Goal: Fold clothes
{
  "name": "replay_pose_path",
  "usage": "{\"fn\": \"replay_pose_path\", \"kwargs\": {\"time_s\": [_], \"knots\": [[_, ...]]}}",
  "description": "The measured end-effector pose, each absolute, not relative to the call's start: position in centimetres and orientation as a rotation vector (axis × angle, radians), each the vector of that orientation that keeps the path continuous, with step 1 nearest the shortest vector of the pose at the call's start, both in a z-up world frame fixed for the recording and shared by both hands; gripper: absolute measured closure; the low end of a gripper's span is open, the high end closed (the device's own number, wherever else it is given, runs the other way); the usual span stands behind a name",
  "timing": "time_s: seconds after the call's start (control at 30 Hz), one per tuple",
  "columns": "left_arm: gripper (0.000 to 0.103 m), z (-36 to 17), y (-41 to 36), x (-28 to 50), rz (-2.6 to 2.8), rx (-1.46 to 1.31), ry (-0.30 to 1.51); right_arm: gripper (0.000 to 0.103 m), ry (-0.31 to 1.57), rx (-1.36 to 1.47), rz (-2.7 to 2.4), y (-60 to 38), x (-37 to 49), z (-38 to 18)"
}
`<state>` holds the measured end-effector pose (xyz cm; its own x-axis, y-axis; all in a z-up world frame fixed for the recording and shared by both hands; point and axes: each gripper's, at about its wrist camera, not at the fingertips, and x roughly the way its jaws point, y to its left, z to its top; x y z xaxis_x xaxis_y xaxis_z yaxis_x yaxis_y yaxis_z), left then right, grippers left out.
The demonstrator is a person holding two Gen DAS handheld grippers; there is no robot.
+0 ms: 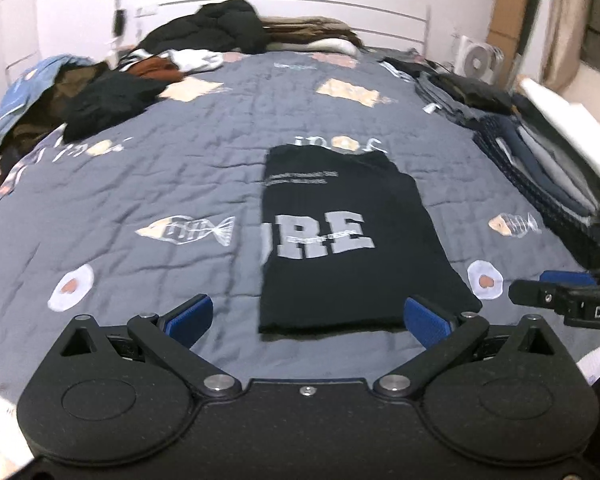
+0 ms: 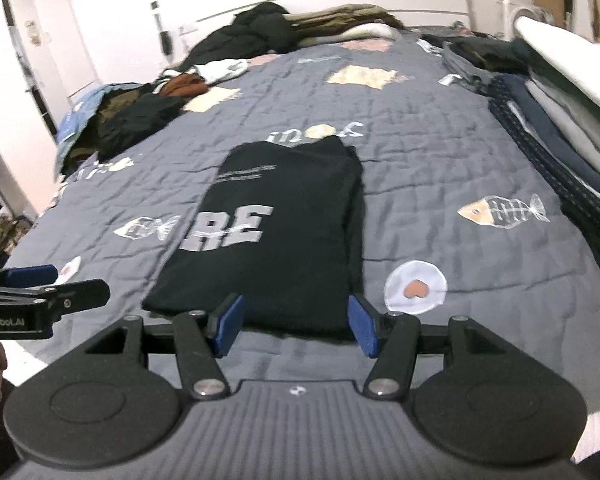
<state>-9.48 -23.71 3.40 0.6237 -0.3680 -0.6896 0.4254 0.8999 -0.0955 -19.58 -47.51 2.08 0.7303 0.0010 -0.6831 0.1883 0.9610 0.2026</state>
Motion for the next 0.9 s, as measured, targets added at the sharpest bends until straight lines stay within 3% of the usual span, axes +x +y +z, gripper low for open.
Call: {"fn": "replay_pose_path", "kwargs": {"time_s": [0.23, 0.9], "knots": [[0.000, 4.3, -22.7, -10.3, -0.439, 0.102, 0.749, 0.046, 0.739, 0.254, -0.073, -47.1, -19.6, 2.8], [0.001, -2.7, -25.7, -3.5, -0.467, 0.015, 0.758, 0.049, 0.761, 0.282, -0.043, -53.5, -13.5, -2.5]]}}
